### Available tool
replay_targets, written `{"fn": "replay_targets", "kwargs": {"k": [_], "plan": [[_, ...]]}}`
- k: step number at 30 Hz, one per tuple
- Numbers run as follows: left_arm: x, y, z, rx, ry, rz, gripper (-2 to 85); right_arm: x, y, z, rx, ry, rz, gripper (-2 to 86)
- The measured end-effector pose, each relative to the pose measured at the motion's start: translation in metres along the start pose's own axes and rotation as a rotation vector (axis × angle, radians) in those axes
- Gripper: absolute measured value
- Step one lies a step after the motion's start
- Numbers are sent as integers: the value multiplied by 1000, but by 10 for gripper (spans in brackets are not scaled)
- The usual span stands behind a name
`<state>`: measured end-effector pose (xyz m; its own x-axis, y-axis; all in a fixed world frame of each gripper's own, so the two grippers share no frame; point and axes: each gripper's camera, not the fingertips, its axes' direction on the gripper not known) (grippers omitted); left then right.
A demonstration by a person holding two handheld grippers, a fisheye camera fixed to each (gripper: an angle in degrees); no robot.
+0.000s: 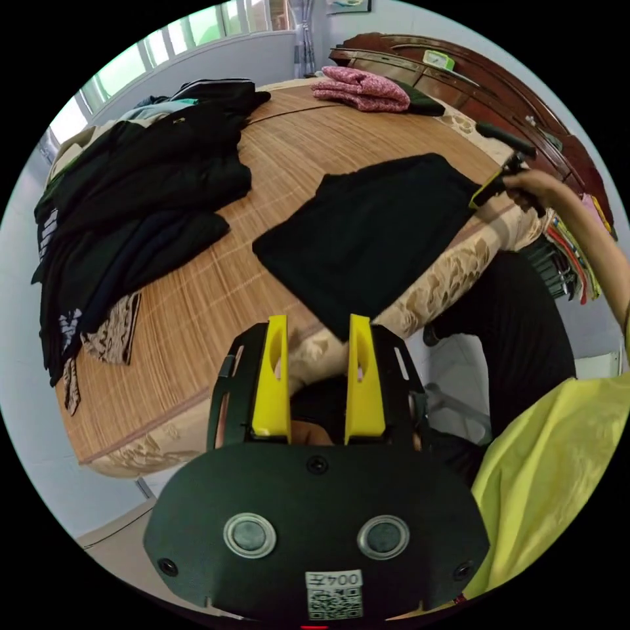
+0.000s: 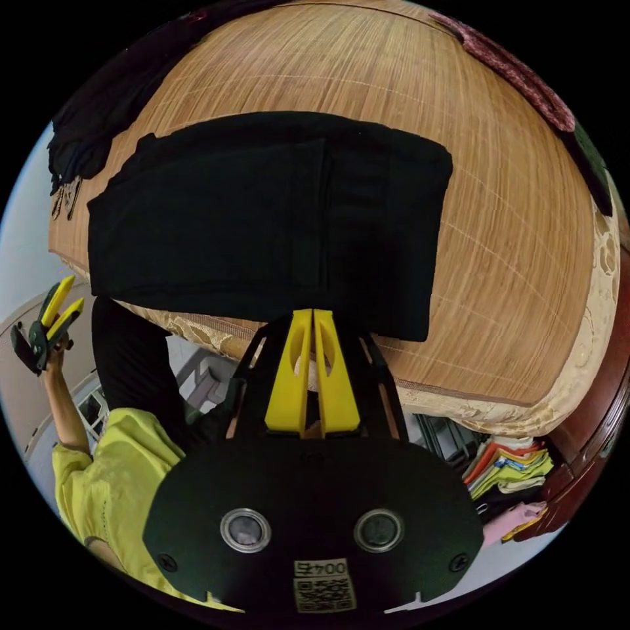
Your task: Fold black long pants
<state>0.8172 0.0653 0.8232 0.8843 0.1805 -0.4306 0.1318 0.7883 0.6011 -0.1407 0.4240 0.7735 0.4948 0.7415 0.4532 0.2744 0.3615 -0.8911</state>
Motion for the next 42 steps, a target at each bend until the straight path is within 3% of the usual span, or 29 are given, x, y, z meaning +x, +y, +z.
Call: {"fn": "replay_targets", "kwargs": {"k": [6, 16, 22, 31, 42], "plan": [[48, 33, 16, 23, -146, -25, 132, -34, -43, 15, -110, 113, -55, -6], [74, 44, 39, 48, -230, -63, 119, -78, -85, 40, -155, 263, -78, -7], [79, 53, 37, 114, -247, -90, 112, -85, -96, 48, -143, 235, -70, -7], [58, 70, 44, 76, -262, -173, 105, -84, -99, 58, -110, 161, -59, -7], [72, 58, 59, 58, -324, -48, 92, -78, -84, 66, -84, 99, -49, -7]]}}
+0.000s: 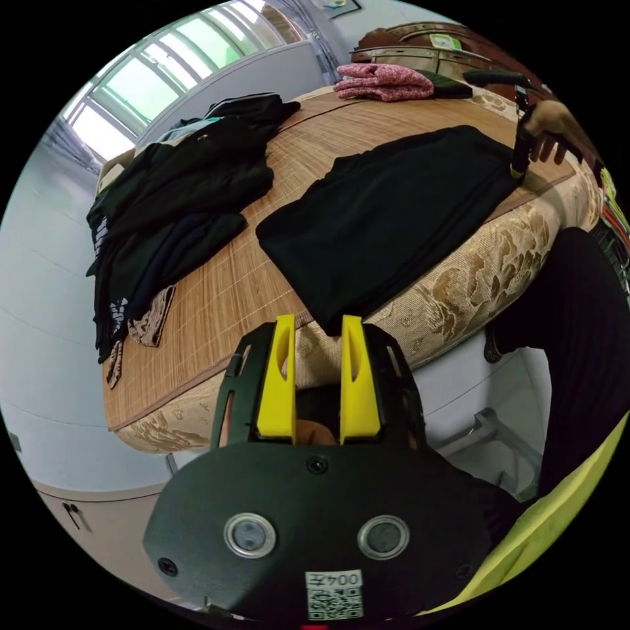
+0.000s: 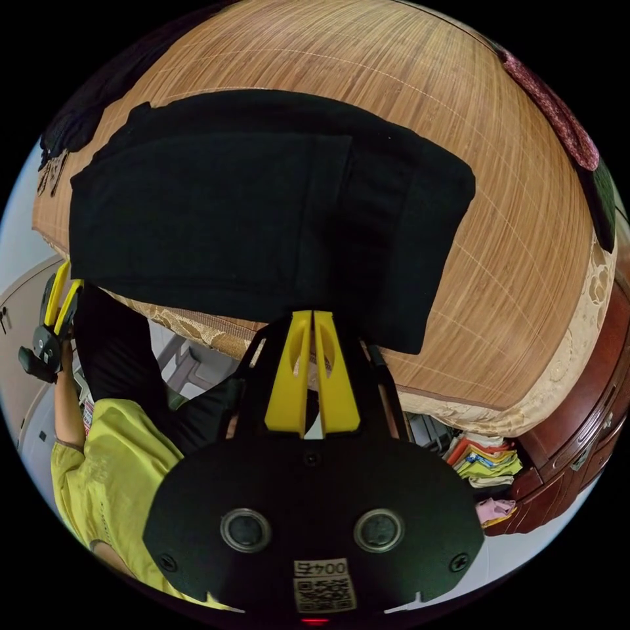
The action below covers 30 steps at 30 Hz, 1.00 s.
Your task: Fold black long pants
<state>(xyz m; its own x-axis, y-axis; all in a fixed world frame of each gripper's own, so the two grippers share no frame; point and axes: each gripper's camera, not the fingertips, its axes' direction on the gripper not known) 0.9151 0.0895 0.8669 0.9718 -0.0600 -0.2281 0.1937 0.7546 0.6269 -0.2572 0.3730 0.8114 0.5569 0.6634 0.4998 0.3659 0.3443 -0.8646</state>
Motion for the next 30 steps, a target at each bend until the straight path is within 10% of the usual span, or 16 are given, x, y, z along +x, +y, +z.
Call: {"fn": "replay_targets", "kwargs": {"k": [15, 23, 30], "plan": [[-63, 0, 19, -75, 162, -48, 78, -4, 47, 13, -20, 56, -4, -7], [-129, -44, 3, 178, 264, -113, 23, 8, 97, 18, -3, 16, -3, -7], [-159, -123, 98, -78, 293, -177, 15, 14, 143, 24, -1, 26, -4, -6]]}}
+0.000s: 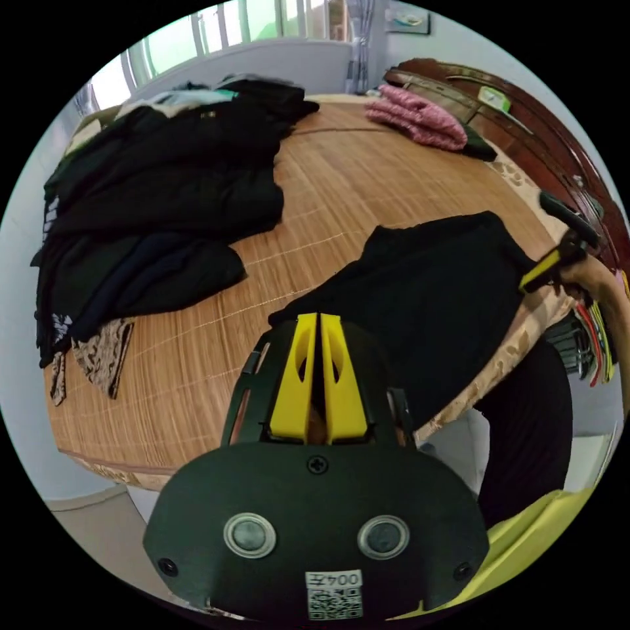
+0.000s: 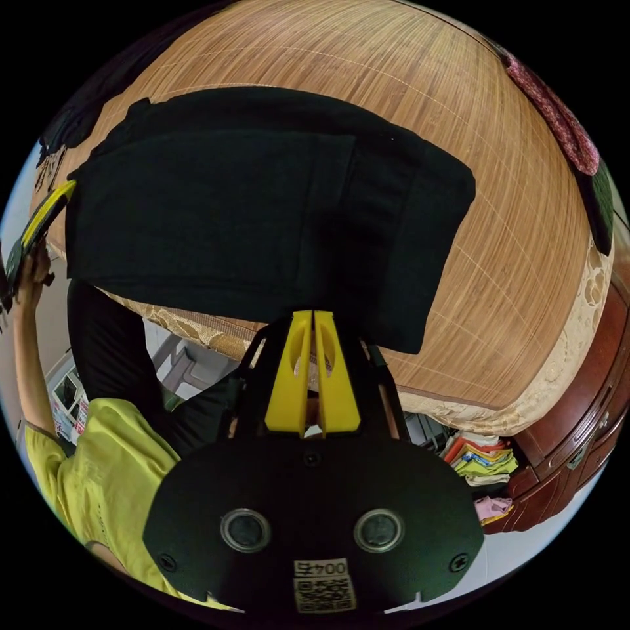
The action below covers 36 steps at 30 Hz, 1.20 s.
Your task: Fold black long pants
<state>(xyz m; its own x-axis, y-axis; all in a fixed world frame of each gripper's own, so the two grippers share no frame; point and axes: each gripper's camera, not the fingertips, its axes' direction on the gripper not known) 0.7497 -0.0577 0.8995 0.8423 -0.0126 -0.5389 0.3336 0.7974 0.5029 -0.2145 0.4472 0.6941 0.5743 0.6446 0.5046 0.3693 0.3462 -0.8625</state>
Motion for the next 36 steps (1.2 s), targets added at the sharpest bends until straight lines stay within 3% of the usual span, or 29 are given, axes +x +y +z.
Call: {"fn": "replay_targets", "kwargs": {"k": [4, 9, 18, 25, 29, 32, 36], "plan": [[-29, -6, 12, -8, 109, -121, 15, 10, 37, 3, 26, -31, 9, -7], [-37, -5, -2, -2, 123, -87, 8, 20, 86, 8, 91, -45, 7, -7], [-29, 31, -1, -40, -39, 46, 5, 34, 203, 20, 349, 11, 56, -4], [-26, 24, 0, -10, -91, 111, 2, 72, 350, 37, 872, -478, 260, 68], [-33, 25, 0, 20, -60, 87, 3, 80, 425, 59, 1069, -588, 345, 108], [-38, 25, 1, 42, -30, 65, 3, 88, 461, 70, 1138, -627, 396, 107], [-40, 21, 1, 26, -46, 75, 2, 99, 478, 78, 1065, -658, 384, 80]]}}
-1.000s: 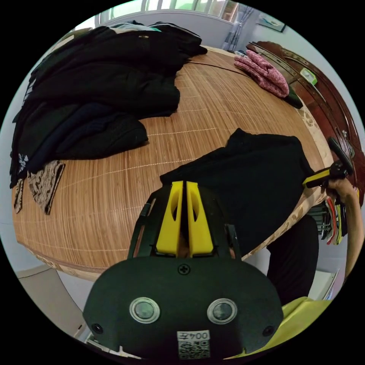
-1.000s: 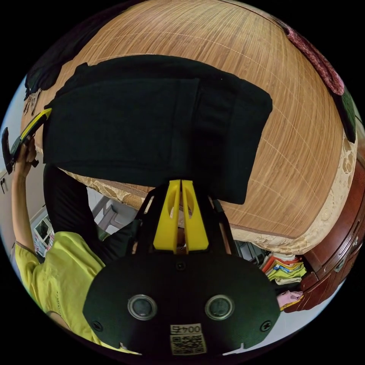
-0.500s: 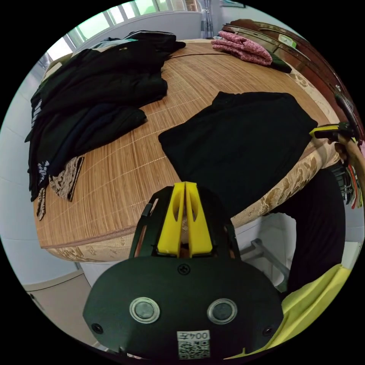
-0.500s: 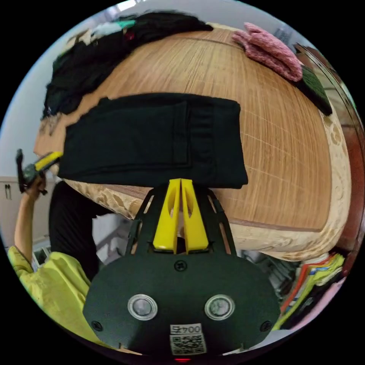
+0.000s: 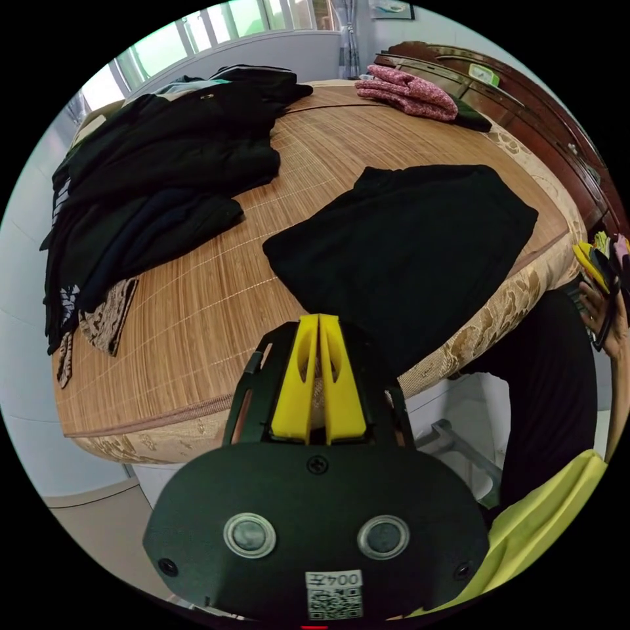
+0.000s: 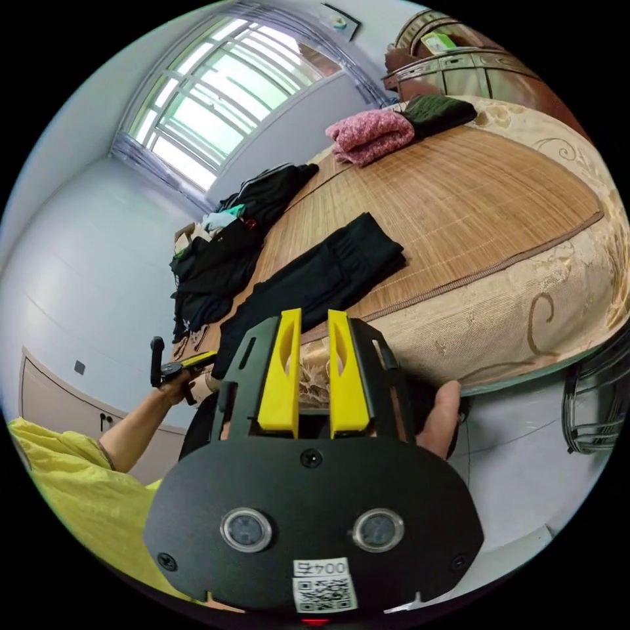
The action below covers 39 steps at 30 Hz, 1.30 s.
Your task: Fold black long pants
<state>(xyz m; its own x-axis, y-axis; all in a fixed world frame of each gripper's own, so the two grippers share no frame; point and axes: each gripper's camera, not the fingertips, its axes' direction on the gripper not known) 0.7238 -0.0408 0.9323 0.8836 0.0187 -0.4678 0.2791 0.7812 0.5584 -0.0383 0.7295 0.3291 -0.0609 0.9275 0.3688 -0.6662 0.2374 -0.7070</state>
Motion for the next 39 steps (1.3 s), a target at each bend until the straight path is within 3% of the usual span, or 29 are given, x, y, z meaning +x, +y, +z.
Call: {"fn": "replay_targets", "kwargs": {"k": [5, 9, 14, 20, 28, 33, 39], "plan": [[-3, -4, 1, -14, -2, -9, 3, 8, 4, -20, 185, 90, 18, 197], [-9, -2, 1, -14, 13, -42, 5, 18, -9, -10, 7, 74, 94, 160], [-18, 0, 0, -14, 42, -46, 13, 26, -19, 3, 98, 103, 184, 166], [-34, 4, -13, 90, 100, -43, 31, 15, -31, 39, 21, 189, 245, 183], [-45, -24, -30, 190, 76, 32, 53, -24, -47, 100, 31, 272, 182, 160], [-54, -35, -40, 231, 79, 59, 35, -44, -61, 142, 16, 376, 163, 95], [-42, -43, 3, 82, -35, 185, 17, -67, -101, 202, -99, 427, 49, 48]]}}
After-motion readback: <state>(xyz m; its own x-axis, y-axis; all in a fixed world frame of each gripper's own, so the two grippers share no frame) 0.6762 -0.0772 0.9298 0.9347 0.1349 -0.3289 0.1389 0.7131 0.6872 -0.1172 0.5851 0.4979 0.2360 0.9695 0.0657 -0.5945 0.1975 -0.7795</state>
